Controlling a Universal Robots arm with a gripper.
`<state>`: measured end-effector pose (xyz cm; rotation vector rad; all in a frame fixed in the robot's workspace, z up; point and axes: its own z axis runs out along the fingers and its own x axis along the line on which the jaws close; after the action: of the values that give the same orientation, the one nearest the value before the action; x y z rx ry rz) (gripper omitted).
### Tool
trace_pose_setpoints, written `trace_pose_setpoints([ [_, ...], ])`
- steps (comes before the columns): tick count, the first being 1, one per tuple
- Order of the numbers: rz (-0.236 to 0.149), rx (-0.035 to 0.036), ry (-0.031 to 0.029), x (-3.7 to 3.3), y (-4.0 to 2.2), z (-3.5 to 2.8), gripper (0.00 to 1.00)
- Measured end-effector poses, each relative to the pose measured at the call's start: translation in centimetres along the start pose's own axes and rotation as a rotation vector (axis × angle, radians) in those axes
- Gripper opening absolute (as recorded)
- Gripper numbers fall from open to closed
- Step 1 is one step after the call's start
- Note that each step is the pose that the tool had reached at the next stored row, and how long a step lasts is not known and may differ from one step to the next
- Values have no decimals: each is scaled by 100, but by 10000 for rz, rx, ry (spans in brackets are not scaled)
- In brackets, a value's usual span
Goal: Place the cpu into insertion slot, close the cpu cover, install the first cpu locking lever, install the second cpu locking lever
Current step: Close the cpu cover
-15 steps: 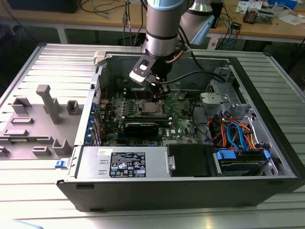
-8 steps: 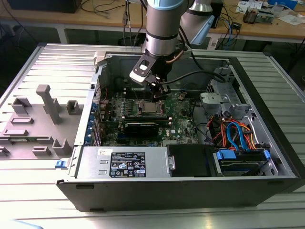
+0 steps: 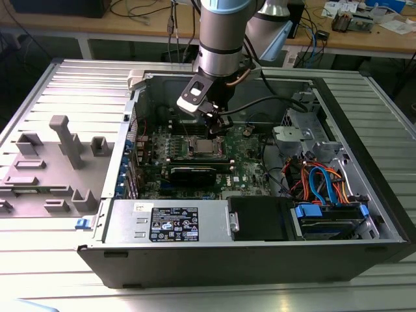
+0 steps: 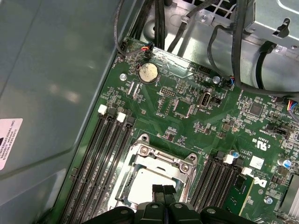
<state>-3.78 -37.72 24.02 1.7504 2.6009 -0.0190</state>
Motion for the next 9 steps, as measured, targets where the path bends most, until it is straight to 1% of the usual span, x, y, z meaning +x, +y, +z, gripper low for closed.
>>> trace_pose_setpoints([
  [9, -109, -1, 0, 0, 0, 0, 11],
])
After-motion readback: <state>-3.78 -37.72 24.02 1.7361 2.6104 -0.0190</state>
